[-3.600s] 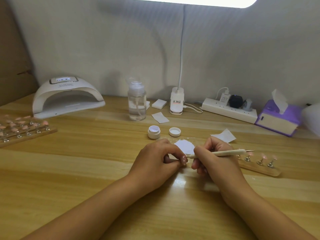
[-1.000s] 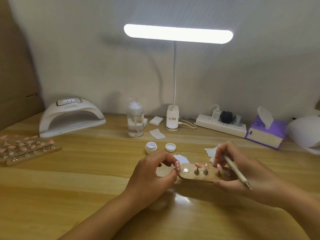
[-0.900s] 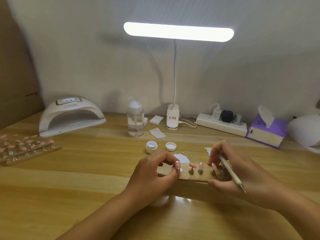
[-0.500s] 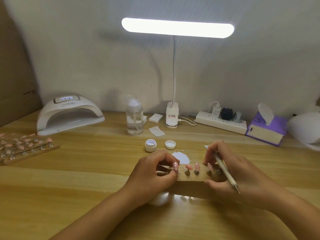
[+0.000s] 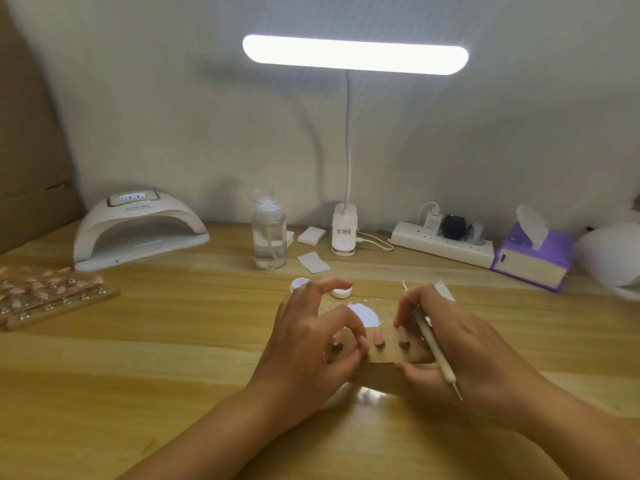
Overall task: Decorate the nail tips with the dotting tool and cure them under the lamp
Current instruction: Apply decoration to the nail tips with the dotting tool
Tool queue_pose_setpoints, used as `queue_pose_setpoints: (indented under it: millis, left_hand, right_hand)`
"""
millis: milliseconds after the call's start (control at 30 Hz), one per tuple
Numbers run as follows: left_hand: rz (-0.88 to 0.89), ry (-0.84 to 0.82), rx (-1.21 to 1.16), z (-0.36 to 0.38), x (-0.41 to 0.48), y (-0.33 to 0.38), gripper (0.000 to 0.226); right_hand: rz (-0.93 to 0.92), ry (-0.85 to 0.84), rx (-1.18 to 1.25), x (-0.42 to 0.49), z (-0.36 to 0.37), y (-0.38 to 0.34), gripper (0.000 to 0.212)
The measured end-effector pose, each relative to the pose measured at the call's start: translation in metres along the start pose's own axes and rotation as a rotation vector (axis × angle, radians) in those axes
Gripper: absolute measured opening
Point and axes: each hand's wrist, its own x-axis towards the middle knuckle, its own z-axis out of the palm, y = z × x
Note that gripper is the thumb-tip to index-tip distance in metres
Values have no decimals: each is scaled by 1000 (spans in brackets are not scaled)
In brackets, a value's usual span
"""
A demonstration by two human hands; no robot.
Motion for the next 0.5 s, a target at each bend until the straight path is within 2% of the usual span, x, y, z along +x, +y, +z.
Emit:
queue_pose_setpoints:
  millis: [100, 167, 267, 367, 500]
  left_hand:
    - [59, 48, 23, 0, 0, 1, 6]
    - [91, 140, 12, -1, 0, 3, 3]
    - [61, 236, -10, -3, 1, 5, 3]
    - [-53, 143, -18, -3, 3, 3, 6]
    - [-249, -48, -145, -1, 4, -5, 16]
  right_hand:
    - [39, -23, 20, 1, -1, 1, 44]
    - [123, -28, 42, 2, -7, 7, 47]
    - [297, 73, 132, -2, -24, 29, 51]
    - [432, 162, 116, -9, -31, 54, 51]
    - [544, 171, 74, -12, -15, 70, 49]
